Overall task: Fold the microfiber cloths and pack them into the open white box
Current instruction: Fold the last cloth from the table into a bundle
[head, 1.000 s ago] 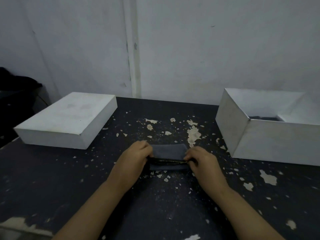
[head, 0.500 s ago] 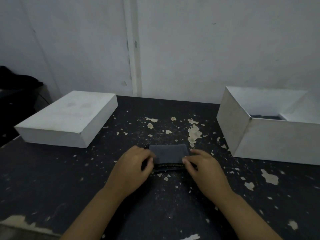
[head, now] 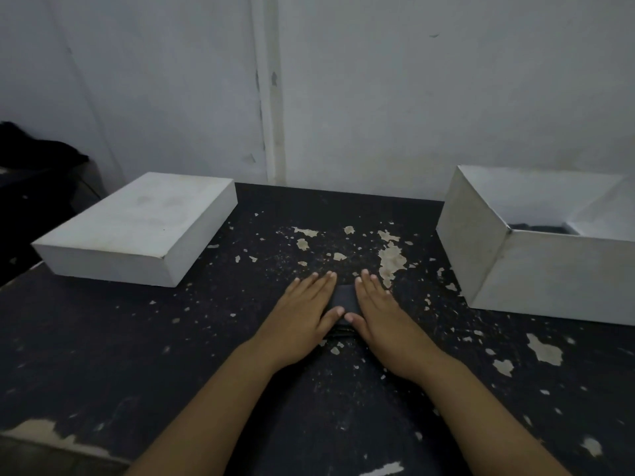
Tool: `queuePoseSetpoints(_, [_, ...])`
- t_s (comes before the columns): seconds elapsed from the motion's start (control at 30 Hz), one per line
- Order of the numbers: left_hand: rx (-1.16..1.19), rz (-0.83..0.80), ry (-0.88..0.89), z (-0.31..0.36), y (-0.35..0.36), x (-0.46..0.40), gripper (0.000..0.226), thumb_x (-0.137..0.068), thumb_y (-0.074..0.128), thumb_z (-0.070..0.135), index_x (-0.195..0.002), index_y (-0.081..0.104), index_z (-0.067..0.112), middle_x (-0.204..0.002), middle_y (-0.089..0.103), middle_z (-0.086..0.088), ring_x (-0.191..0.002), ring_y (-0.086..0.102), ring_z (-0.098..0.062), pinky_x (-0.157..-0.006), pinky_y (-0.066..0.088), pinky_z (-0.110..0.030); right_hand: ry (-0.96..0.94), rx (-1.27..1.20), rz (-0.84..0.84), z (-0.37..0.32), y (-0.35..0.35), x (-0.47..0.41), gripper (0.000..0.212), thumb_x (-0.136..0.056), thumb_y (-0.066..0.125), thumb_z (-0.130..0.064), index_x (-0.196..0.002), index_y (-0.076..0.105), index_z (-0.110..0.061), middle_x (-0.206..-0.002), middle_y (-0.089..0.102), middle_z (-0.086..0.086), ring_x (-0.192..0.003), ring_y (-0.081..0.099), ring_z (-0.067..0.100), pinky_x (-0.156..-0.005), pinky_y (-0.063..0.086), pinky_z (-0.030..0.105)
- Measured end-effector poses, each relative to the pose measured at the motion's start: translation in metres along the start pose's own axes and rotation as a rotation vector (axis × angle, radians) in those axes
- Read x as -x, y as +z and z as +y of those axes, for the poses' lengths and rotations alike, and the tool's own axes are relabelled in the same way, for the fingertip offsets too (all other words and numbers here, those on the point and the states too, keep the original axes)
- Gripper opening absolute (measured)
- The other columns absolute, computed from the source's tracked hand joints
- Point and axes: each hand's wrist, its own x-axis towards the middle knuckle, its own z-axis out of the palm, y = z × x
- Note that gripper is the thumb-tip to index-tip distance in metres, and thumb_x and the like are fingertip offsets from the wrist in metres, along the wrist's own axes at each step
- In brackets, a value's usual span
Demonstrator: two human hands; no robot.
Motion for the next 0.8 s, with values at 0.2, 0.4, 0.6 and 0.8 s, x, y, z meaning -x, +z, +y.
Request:
queuePoseSetpoints(0.2, [-0.025, -0.099, -0.034, 0.001, -0.004, -0.003, 0.064, -0.098, 0.026, 0.045, -0.148, -0.004, 0.019, -0.159, -0.003, 0.004, -0.145, -0.003, -0.01, -0.116, -0.007, -0.028, 0.029, -0.033, -0.029, 0.0, 0.002, 0.0, 0.074, -0.091, 0.015, -0.057, -0.148, -0.008, -0.015, -0.157, -0.014, -0.004, -0.141, -0.018, 0.007, -0.116, -0.007, 0.026])
queuePoseSetpoints(0.4, [0.028, -0.135, -0.101, 0.005, -0.027, -0.026, 0.049, -0.099, 0.026, 0.028, -0.147, 0.021, 0.02, -0.149, 0.033, -0.003, -0.139, 0.024, -0.022, -0.114, 0.014, -0.038, 0.125, -0.265, 0.023, 0.0, -0.025, -0.02, 0.042, -0.098, 0.04, -0.018, -0.139, 0.039, -0.012, -0.139, 0.04, 0.007, -0.131, 0.036, 0.02, -0.105, 0.024, 0.021])
queuePoseSetpoints(0.6, [0.055, -0.198, -0.053, 0.007, -0.048, -0.039, 0.029, -0.089, 0.049, 0.025, -0.115, 0.06, 0.018, -0.111, 0.053, -0.009, -0.11, 0.045, -0.024, -0.096, 0.04, -0.038, 0.132, 0.09, 0.215, -0.012, -0.039, -0.027, 0.023, -0.087, 0.057, -0.019, -0.108, 0.063, -0.026, -0.112, 0.049, 0.001, -0.112, 0.04, 0.021, -0.097, 0.035, 0.031])
queuePoseSetpoints(0.8, [0.274, 0.025, -0.114, 0.021, -0.053, -0.031, 0.016, -0.09, 0.049, 0.022, -0.103, 0.058, 0.018, -0.093, 0.062, -0.001, -0.079, 0.058, -0.017, -0.071, 0.048, -0.035, 0.315, -0.248, 0.657, -0.045, -0.029, -0.009, 0.032, -0.095, 0.044, -0.022, -0.124, 0.055, -0.016, -0.115, 0.06, 0.003, -0.106, 0.055, 0.017, -0.085, 0.047, 0.028])
